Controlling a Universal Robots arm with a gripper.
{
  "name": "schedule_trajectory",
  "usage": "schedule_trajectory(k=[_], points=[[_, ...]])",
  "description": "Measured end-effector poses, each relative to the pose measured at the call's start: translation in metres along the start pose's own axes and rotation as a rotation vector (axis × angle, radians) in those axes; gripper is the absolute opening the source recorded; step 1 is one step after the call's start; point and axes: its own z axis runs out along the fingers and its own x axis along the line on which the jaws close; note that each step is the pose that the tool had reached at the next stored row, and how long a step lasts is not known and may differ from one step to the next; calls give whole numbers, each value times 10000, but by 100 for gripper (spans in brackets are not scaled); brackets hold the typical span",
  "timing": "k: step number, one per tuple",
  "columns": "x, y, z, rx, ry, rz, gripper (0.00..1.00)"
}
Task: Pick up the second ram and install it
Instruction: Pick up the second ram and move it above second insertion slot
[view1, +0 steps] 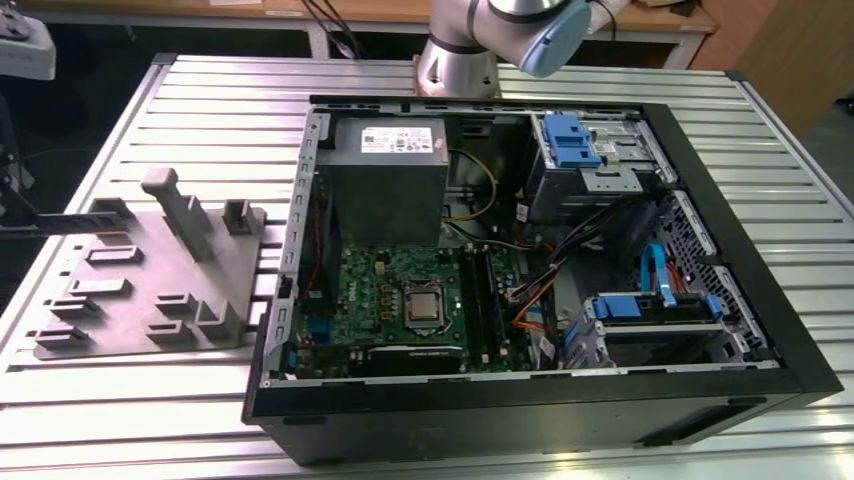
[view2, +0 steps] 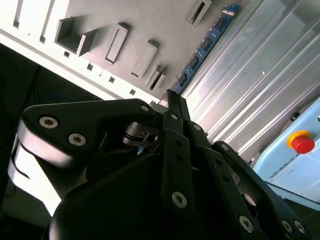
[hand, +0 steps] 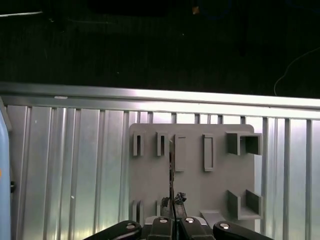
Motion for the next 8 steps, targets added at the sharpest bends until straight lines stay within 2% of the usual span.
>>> schedule_trajectory(k=[8], points=[[-10,6,-185,1,-1,0,11]])
